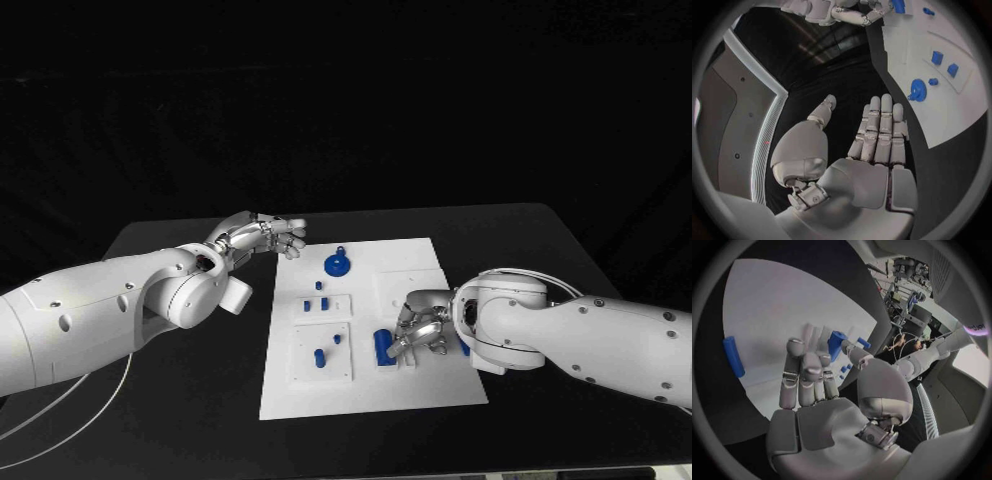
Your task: Assemble the parts on the task board
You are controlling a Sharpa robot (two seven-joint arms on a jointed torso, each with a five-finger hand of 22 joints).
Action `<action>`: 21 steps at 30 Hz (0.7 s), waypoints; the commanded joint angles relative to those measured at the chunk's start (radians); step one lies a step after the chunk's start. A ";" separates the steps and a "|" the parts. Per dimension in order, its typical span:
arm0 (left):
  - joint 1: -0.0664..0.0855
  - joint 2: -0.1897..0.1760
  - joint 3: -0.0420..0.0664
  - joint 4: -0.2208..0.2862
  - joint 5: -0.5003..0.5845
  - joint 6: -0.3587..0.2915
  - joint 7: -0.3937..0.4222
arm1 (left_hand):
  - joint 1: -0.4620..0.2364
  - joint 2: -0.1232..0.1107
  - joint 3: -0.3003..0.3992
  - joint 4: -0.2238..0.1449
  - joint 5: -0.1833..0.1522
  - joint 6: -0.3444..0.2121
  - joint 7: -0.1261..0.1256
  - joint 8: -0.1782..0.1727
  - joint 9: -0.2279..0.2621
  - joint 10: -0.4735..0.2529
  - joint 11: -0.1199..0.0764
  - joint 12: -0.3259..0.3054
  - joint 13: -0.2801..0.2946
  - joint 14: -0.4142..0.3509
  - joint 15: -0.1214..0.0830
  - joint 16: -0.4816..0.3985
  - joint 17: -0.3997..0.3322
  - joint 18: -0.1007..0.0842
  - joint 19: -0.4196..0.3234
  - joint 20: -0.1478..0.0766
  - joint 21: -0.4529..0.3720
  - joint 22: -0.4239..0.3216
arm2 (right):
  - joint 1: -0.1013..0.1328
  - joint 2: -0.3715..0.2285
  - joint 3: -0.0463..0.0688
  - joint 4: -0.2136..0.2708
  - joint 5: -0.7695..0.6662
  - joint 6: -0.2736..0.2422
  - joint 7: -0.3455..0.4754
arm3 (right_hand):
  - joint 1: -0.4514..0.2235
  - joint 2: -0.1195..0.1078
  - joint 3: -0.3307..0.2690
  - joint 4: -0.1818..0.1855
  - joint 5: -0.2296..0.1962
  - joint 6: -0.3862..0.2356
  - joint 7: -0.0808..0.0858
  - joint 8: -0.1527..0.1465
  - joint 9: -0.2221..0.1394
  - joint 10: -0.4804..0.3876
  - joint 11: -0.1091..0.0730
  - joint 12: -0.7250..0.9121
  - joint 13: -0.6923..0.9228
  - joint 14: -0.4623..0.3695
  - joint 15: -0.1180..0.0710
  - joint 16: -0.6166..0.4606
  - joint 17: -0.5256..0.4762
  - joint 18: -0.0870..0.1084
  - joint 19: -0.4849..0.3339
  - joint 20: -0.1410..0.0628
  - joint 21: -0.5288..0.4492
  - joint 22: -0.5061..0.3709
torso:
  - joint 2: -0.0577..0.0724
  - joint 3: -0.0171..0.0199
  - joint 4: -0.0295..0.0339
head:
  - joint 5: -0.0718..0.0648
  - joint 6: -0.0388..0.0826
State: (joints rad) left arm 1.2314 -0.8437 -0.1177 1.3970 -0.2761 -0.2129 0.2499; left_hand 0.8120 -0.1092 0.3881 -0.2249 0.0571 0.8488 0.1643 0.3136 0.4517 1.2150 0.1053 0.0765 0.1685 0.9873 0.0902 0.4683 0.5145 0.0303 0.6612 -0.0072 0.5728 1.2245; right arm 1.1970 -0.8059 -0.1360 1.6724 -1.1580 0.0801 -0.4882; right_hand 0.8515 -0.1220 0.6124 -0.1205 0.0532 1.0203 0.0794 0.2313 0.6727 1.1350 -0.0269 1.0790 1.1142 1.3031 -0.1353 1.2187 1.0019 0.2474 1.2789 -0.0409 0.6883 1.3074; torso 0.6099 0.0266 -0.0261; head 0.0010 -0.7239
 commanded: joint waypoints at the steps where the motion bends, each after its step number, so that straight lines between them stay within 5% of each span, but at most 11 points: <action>1: 0.001 0.000 0.000 0.000 0.003 0.018 0.002 | -0.002 0.011 -0.004 -0.004 0.001 -0.007 0.003 -0.003 -0.001 0.006 0.003 -0.004 -0.001 0.006 -0.002 -0.005 0.002 0.015 0.002 -0.005 -0.005 0.001 | -0.002 0.003 -0.001 -0.004 -0.005 0.037 -0.011 | -0.019 0.007 0.014 0.016 -0.004 0.009 0.006 -0.003 0.002 0.006 0.000 -0.004 0.002 0.006 0.001 -0.005 0.002 0.014 0.009 0.001 0.002 0.015 | 0.000 0.0005 0.0007 | 0.002 -0.001; 14: 0.001 -0.002 0.000 0.001 0.002 0.021 -0.002 | -0.002 0.012 -0.004 -0.005 0.001 -0.007 0.003 -0.003 -0.001 0.006 0.003 -0.004 -0.001 0.006 -0.002 -0.006 0.003 0.015 0.002 -0.005 -0.005 0.002 | -0.006 0.008 -0.003 -0.005 0.001 0.057 -0.009 | -0.031 -0.014 0.018 0.025 -0.004 0.007 0.007 -0.004 0.005 0.005 0.001 -0.005 0.004 0.005 0.001 -0.006 0.003 0.014 0.007 0.001 0.004 0.016 | 0.000 0.0004 -0.0002 | 0.003 -0.005; 21: 0.001 0.000 0.000 0.000 0.003 0.021 -0.001 | -0.002 0.012 -0.004 -0.006 0.001 -0.007 0.003 -0.003 -0.001 0.006 0.003 -0.004 -0.002 0.006 -0.002 -0.006 0.003 0.015 0.002 -0.005 -0.005 0.002 | -0.006 0.002 -0.003 -0.005 0.000 0.012 -0.001 | -0.035 -0.025 0.005 0.016 -0.001 0.007 0.007 -0.004 0.006 0.005 0.001 -0.006 0.006 0.006 0.002 -0.006 0.004 0.014 0.007 0.001 0.006 0.017 | 0.000 0.0004 -0.0010 | 0.002 -0.006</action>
State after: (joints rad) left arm 1.2314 -0.8451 -0.1179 1.3968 -0.2761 -0.2072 0.2444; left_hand 0.8120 -0.1092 0.3854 -0.2276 0.0571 0.8488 0.1643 0.3135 0.4518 1.2150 0.1053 0.0765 0.1686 0.9872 0.0902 0.4683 0.5162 0.0304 0.6612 -0.0072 0.5728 1.2253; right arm 1.1921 -0.8003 -0.1383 1.6668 -1.1558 0.1093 -0.4946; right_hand 0.8227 -0.1412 0.6241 -0.1049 0.0533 1.0219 0.0810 0.2312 0.6785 1.1349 -0.0269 1.0781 1.1185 1.3078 -0.1306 1.2187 1.0045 0.2482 1.2787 -0.0408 0.6884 1.3074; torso 0.6101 0.0270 -0.0267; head 0.0040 -0.7301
